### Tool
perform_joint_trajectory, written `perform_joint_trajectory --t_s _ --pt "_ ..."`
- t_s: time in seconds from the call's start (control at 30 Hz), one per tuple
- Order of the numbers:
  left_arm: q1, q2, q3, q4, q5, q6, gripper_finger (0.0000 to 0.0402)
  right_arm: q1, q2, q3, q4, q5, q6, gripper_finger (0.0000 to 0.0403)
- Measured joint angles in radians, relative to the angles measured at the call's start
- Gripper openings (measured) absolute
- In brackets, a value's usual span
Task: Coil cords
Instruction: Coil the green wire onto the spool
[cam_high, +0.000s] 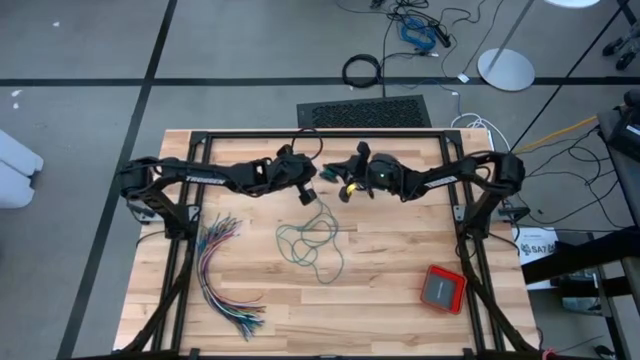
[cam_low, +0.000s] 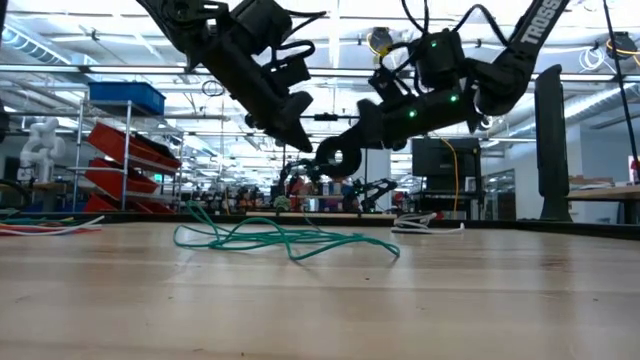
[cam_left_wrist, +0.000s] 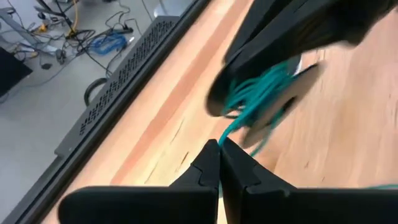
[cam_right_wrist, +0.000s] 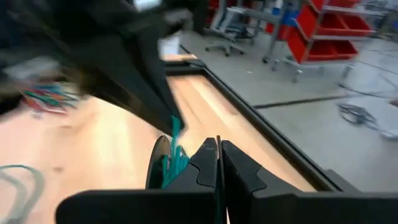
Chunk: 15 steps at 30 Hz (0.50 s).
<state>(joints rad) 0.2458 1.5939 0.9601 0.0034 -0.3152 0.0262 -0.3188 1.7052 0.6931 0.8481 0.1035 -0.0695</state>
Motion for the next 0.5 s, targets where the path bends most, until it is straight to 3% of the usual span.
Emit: perform_joint_trajectory --t_s 0.27,0.5 --pt "0.021 0.000 0.000 -0.001 0.078 0.075 0.0014 -0.001 -0.109 -0.043 -0.006 -0.098 0.013 0.0000" --pt "0.029 0.000 -0.062 0.154 0.099 0.119 0.0046 0.000 -0.182 -0.051 -0.001 -0.141 0.003 0.0000"
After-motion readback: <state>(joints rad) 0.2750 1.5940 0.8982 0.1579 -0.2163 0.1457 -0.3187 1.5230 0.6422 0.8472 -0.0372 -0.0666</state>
